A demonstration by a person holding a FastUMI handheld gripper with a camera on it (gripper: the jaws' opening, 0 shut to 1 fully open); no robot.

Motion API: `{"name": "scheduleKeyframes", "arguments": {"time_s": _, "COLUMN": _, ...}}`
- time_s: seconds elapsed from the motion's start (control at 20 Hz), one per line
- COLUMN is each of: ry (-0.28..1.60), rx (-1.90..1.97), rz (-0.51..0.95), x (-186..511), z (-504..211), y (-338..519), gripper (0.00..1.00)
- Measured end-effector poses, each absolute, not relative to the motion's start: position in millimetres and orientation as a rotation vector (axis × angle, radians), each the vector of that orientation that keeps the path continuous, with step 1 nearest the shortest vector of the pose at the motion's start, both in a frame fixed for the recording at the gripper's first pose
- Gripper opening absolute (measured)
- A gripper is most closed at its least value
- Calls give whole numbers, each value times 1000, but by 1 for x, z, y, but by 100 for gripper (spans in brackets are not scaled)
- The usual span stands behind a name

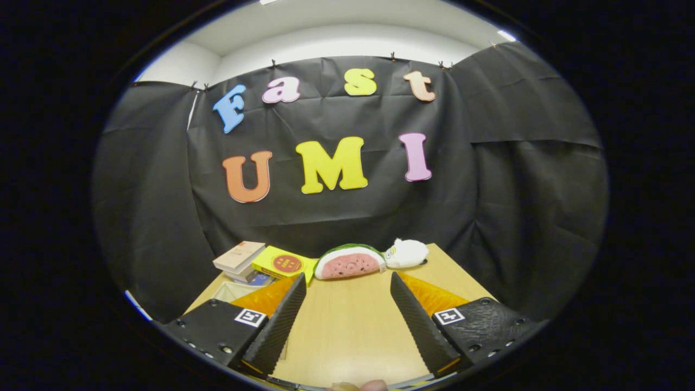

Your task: Open the storage box then place both shoes into the box .Put the left shoe in first, then the right shoe, with the right side of both shoes facing outward in a uniform manner.

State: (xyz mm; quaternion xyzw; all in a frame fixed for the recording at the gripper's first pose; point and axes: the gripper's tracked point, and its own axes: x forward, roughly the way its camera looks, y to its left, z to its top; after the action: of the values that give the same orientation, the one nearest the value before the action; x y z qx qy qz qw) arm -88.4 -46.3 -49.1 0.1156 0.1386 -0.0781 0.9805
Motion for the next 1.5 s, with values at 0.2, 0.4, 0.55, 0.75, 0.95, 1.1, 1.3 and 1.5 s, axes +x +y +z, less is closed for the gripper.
{"name": "scheduleKeyframes", "arguments": {"time_s": 0.2, "ry": 281, "rx": 223, "rz": -136, "x": -91, "z": -57, "y": -43, "gripper": 96}}
{"name": "scheduleKeyframes", "arguments": {"time_s": 0.4, "ry": 292, "rx": 214, "rz": -118, "x": -87, "z": -62, "y": -39, "gripper": 96}}
{"name": "scheduleKeyframes", "arguments": {"time_s": 0.55, "ry": 299, "rx": 221, "rz": -114, "x": -83, "z": -62, "y": -41, "gripper": 96}}
{"name": "scheduleKeyframes", "arguments": {"time_s": 0.75, "ry": 309, "rx": 222, "rz": -96, "x": -79, "z": -64, "y": -39, "gripper": 96}}
{"name": "scheduleKeyframes", "arguments": {"time_s": 0.95, "ry": 290, "rx": 220, "rz": -93, "x": -76, "z": -57, "y": -39, "gripper": 96}}
{"name": "scheduleKeyframes", "arguments": {"time_s": 1.1, "ry": 300, "rx": 218, "rz": -93, "x": -76, "z": -61, "y": -41, "gripper": 96}}
{"name": "scheduleKeyframes", "arguments": {"time_s": 1.3, "ry": 294, "rx": 216, "rz": -102, "x": -76, "z": -59, "y": -46, "gripper": 96}}
{"name": "scheduleKeyframes", "arguments": {"time_s": 1.5, "ry": 299, "rx": 218, "rz": -93, "x": -74, "z": -60, "y": -43, "gripper": 96}}
